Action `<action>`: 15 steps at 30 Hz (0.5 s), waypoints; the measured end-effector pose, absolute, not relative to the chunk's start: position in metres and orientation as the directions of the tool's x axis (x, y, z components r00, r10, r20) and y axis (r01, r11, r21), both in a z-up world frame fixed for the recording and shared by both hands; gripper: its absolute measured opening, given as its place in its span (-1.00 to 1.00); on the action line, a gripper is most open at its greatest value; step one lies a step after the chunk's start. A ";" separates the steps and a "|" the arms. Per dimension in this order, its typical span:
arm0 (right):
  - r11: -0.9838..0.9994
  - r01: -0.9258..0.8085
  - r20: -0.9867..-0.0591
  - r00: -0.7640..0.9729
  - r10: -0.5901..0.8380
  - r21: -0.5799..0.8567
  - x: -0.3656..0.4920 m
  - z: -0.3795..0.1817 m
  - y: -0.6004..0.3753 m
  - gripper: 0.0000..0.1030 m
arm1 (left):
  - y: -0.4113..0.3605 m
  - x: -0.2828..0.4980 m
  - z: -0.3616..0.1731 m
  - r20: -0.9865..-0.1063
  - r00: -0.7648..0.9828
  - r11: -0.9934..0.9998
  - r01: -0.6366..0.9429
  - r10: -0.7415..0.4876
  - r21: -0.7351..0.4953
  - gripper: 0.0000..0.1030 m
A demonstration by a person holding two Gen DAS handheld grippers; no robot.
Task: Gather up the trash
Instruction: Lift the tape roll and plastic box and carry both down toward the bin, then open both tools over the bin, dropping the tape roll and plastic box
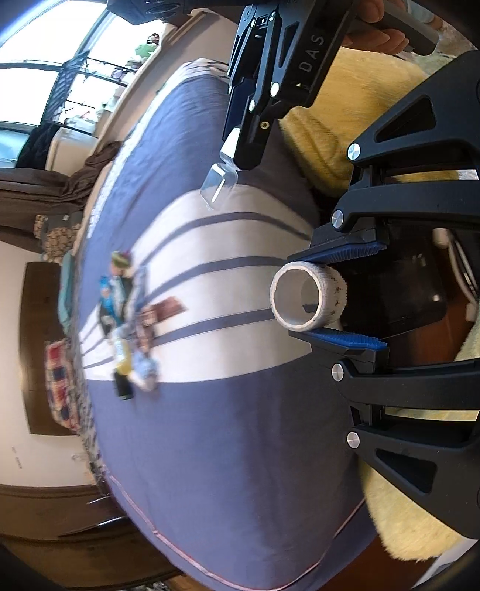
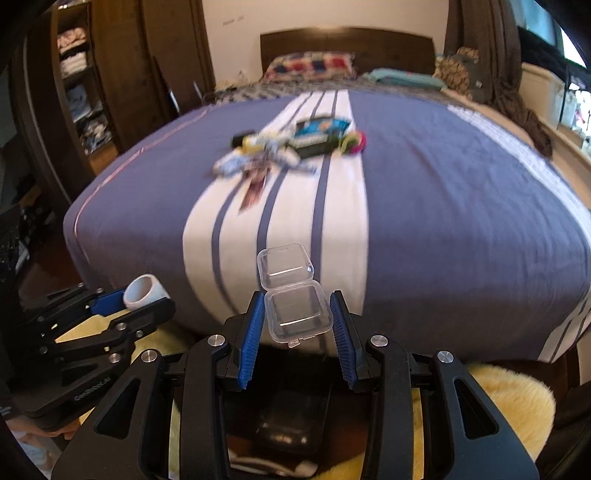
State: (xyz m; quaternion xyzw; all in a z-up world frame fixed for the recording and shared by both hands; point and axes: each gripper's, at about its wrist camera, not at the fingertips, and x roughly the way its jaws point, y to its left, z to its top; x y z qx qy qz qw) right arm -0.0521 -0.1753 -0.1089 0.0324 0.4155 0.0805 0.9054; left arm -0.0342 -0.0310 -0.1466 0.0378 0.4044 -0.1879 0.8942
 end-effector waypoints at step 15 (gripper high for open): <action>0.970 -0.067 -0.884 0.402 0.240 0.233 -0.035 -0.205 -0.179 -0.27 | -0.038 -0.018 -0.251 -0.885 0.341 0.906 0.384 -0.316 -0.176 -0.40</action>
